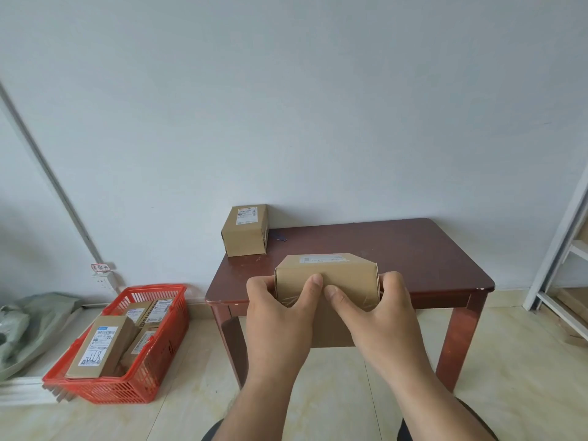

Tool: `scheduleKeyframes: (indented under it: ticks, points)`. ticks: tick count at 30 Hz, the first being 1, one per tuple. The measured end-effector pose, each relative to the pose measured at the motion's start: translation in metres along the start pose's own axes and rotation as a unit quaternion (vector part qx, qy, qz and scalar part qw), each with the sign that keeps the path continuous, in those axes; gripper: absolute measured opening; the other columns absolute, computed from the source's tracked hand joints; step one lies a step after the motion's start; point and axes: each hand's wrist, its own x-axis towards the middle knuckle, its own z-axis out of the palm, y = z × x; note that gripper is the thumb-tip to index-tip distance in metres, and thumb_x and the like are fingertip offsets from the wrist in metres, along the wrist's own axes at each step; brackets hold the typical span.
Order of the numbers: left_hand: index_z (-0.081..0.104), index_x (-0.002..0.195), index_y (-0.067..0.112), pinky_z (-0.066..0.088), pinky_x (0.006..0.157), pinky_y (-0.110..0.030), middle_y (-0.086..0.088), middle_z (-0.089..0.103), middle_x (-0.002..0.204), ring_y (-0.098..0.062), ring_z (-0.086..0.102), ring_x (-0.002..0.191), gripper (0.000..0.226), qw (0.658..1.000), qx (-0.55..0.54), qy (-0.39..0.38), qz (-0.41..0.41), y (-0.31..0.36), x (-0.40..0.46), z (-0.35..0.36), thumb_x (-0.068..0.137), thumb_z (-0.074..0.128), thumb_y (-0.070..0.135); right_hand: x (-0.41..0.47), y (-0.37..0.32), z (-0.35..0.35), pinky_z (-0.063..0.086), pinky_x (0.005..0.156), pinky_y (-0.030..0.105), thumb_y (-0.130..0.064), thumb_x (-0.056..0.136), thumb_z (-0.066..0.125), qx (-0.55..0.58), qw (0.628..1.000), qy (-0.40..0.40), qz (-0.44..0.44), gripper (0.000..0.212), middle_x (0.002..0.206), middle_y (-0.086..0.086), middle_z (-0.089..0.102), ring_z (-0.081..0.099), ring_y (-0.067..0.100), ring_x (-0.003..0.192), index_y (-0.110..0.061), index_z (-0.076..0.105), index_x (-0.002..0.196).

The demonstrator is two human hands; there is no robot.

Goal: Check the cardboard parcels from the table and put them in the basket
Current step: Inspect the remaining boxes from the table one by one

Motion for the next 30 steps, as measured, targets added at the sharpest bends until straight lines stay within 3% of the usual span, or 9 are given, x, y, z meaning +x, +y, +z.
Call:
scheduleKeyframes:
  ticks: [4, 8, 14, 20, 23, 24, 26, 28, 30]
  points:
    - [0.048, 0.103, 0.029, 0.043, 0.064, -0.018, 0.015, 0.063, 0.1, 0.021, 0.055, 0.083, 0.051, 1.0, -0.007, -0.007, -0.005, -0.001, -0.009, 0.003, 0.08, 0.083, 0.058, 0.006, -0.007, -0.003, 0.06, 0.071, 0.045, -0.074, 0.073, 0.078, 0.002, 1.0, 0.008, 0.013, 0.061, 0.101, -0.003, 0.062, 0.066, 0.015, 0.086, -0.025, 0.05, 0.097]
    - [0.049, 0.103, 0.029, 0.043, 0.061, -0.014, 0.013, 0.063, 0.1, 0.018, 0.057, 0.081, 0.049, 1.0, -0.019, 0.006, -0.007, -0.002, -0.01, 0.004, 0.08, 0.084, 0.055, 0.001, -0.008, -0.003, 0.057, 0.069, 0.042, -0.076, 0.073, 0.076, 0.004, 1.0, 0.013, 0.01, 0.062, 0.099, -0.003, 0.062, 0.065, 0.014, 0.084, -0.023, 0.05, 0.094]
    - [0.05, 0.102, 0.032, 0.046, 0.069, -0.025, 0.02, 0.065, 0.107, 0.008, 0.061, 0.087, 0.047, 0.998, -0.029, 0.063, -0.001, 0.006, -0.005, 0.004, 0.078, 0.08, 0.061, -0.005, -0.012, -0.006, 0.044, 0.062, 0.032, -0.075, 0.085, 0.063, 0.067, 0.997, -0.017, 0.046, 0.06, 0.091, 0.001, 0.065, 0.064, 0.015, 0.083, -0.015, 0.054, 0.091]
    - [0.039, 0.104, 0.049, 0.047, 0.078, -0.024, 0.046, 0.048, 0.13, 0.006, 0.061, 0.103, 0.056, 0.982, 0.141, 0.025, 0.124, 0.01, 0.001, -0.002, 0.067, 0.069, 0.079, 0.01, -0.006, -0.013, 0.042, 0.069, 0.025, -0.047, 0.102, 0.059, 0.117, 0.982, -0.108, 0.098, 0.032, 0.103, -0.008, 0.064, 0.061, 0.004, 0.09, -0.03, 0.047, 0.125]
    - [0.037, 0.102, 0.049, 0.041, 0.077, -0.009, 0.051, 0.042, 0.132, 0.013, 0.051, 0.111, 0.054, 0.934, 0.251, -0.043, 0.25, 0.005, 0.011, -0.006, 0.069, 0.057, 0.087, 0.014, -0.008, -0.013, 0.051, 0.099, 0.037, -0.054, 0.097, 0.059, 0.106, 0.973, -0.16, 0.127, 0.037, 0.115, -0.013, 0.067, 0.063, 0.008, 0.108, -0.036, 0.054, 0.129]
    - [0.041, 0.104, 0.047, 0.042, 0.075, -0.006, 0.046, 0.048, 0.132, 0.013, 0.053, 0.111, 0.052, 0.906, 0.293, -0.053, 0.301, 0.004, 0.016, -0.006, 0.072, 0.054, 0.085, 0.015, -0.011, -0.012, 0.05, 0.105, 0.04, -0.07, 0.089, 0.062, 0.117, 0.965, -0.192, 0.133, 0.049, 0.117, -0.014, 0.068, 0.064, 0.007, 0.11, -0.038, 0.059, 0.126]
    - [0.059, 0.101, 0.033, 0.051, 0.07, -0.011, 0.027, 0.068, 0.123, 0.0, 0.069, 0.107, 0.055, 0.859, 0.333, -0.077, 0.382, 0.007, 0.023, -0.002, 0.069, 0.052, 0.077, 0.016, -0.017, -0.01, 0.043, 0.109, 0.03, -0.101, 0.059, 0.06, 0.161, 0.95, -0.221, 0.148, 0.083, 0.113, -0.017, 0.065, 0.059, 0.0, 0.108, -0.037, 0.061, 0.112]
    - [0.066, 0.088, 0.026, 0.058, 0.067, -0.02, 0.018, 0.076, 0.107, -0.007, 0.076, 0.101, 0.054, 0.812, 0.374, -0.082, 0.441, 0.01, 0.027, 0.004, 0.061, 0.051, 0.071, 0.016, -0.02, -0.012, 0.039, 0.105, 0.02, -0.088, 0.06, 0.061, 0.233, 0.927, -0.238, 0.171, 0.072, 0.102, -0.012, 0.066, 0.057, -0.001, 0.099, -0.027, 0.064, 0.098]
    - [0.068, 0.084, 0.025, 0.06, 0.07, -0.024, 0.016, 0.076, 0.1, -0.009, 0.077, 0.099, 0.052, 0.784, 0.4, -0.116, 0.46, 0.015, 0.029, 0.005, 0.054, 0.056, 0.066, 0.014, -0.017, -0.015, 0.04, 0.118, 0.033, -0.081, 0.066, 0.071, 0.314, 0.877, -0.284, 0.228, 0.071, 0.109, 0.001, 0.079, 0.069, 0.015, 0.112, -0.023, 0.079, 0.106]
